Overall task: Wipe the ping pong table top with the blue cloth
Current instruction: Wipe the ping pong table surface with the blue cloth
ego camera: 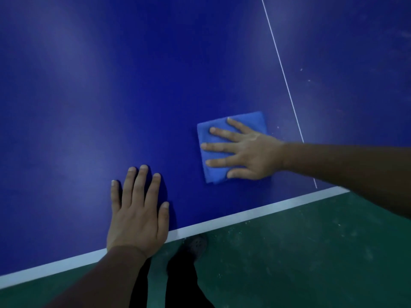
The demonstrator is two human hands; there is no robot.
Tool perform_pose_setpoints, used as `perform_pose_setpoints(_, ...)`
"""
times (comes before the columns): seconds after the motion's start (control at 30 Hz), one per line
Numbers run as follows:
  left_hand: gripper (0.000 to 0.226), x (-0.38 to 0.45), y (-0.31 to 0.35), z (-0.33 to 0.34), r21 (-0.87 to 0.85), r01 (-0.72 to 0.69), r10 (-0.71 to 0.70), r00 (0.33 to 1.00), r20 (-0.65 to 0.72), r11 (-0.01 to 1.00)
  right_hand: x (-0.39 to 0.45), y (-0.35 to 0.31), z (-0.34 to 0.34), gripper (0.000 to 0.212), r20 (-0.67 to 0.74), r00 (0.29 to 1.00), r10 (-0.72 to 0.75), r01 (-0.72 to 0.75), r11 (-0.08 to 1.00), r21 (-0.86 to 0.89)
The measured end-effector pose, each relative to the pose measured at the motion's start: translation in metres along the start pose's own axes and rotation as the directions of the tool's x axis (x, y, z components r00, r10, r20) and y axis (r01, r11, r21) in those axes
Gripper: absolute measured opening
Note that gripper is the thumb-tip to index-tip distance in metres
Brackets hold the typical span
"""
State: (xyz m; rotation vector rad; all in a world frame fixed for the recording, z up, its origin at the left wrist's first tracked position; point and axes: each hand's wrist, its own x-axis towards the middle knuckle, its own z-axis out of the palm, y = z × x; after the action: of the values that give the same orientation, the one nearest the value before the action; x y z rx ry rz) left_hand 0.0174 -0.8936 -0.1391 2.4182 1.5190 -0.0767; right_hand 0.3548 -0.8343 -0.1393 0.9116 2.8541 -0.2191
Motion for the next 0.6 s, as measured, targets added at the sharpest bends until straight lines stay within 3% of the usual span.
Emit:
perform_pose_setpoints(0.03, 0.063, 0.0, 0.0, 0.0, 0.001, 0.0, 0.0, 1.0, 0.002, 1.0, -0.004, 0.02, -0.002, 0.052, -0.015, 0.999, 0.031, -0.031, 0.999, -0.044)
perform_pose_setpoints(0.07, 0.063, 0.0, 0.0, -0.001, 0.004, -0.001, 0.001, 1.0, 0.004, 1.0, -0.002, 0.042, -0.006, 0.055, -0.015, 0.981, 0.196, -0.196, 0.98, -0.034)
perform_pose_setpoints(0.13, 0.063, 0.0, 0.0, -0.001, 0.006, 0.002, -0.002, 1.0, 0.01, 1.0, 0.011, 0.079, -0.021, 0.059, -0.028, 0.796, 0.605, -0.603, 0.796, 0.058)
perform_pose_setpoints(0.17, 0.063, 0.0, 0.0, -0.001, 0.003, 0.004, -0.004, 1.0, 0.012, 1.0, 0.02, 0.08, -0.025, 0.06, -0.016, 0.702, 0.712, -0.707, 0.7, 0.1)
perform_pose_setpoints(0.2, 0.063, 0.0, 0.0, -0.002, 0.001, 0.005, -0.005, 1.0, 0.012, 1.0, 0.031, 0.069, -0.023, 0.061, -0.038, 0.693, 0.72, -0.715, 0.693, 0.091)
perform_pose_setpoints(0.23, 0.063, 0.0, -0.001, -0.001, -0.002, 0.003, -0.003, 1.0, 0.008, 1.0, 0.039, 0.05, -0.017, 0.061, -0.08, 0.763, 0.641, -0.638, 0.768, 0.066)
perform_pose_setpoints(0.3, 0.063, -0.001, -0.001, 0.0, -0.014, -0.002, 0.002, 1.0, -0.002, 1.0, 0.041, 0.001, -0.001, 0.055, -0.075, 0.972, 0.222, -0.221, 0.975, 0.031)
perform_pose_setpoints(0.33, 0.063, 0.0, -0.002, 0.001, -0.017, -0.001, 0.001, 1.0, -0.008, 1.0, 0.035, -0.01, 0.003, 0.052, -0.018, 0.999, 0.034, -0.034, 0.999, 0.005)
perform_pose_setpoints(0.37, 0.063, -0.001, -0.002, 0.001, -0.018, -0.001, 0.001, 1.0, -0.012, 1.0, 0.03, -0.004, 0.001, 0.052, 0.018, 0.999, -0.05, 0.05, 0.998, -0.023)
perform_pose_setpoints(0.4, 0.063, -0.001, -0.002, 0.001, -0.016, -0.001, 0.001, 1.0, -0.013, 1.0, 0.028, 0.012, -0.003, 0.052, -0.012, 1.0, 0.004, -0.004, 0.999, -0.041)
perform_pose_setpoints(0.43, 0.063, -0.001, -0.002, 0.001, -0.011, -0.001, 0.001, 1.0, -0.014, 1.0, 0.027, 0.035, -0.006, 0.054, -0.069, 0.982, 0.173, -0.174, 0.985, -0.013)
perform_pose_setpoints(0.5, 0.063, -0.002, -0.002, 0.0, 0.003, -0.002, 0.002, 1.0, -0.012, 1.0, 0.015, 0.08, -0.014, 0.06, -0.097, 0.834, 0.543, -0.539, 0.84, 0.057)
perform_pose_setpoints(0.53, 0.063, -0.001, -0.001, 0.0, 0.004, -0.001, 0.001, 1.0, -0.012, 1.0, 0.005, 0.091, -0.015, 0.061, -0.085, 0.758, 0.647, -0.64, 0.763, 0.096)
perform_pose_setpoints(0.6, 0.063, -0.001, -0.002, 0.0, 0.002, -0.004, 0.004, 1.0, -0.012, 1.0, -0.019, 0.078, -0.007, 0.059, -0.093, 0.702, 0.707, -0.697, 0.707, 0.115)
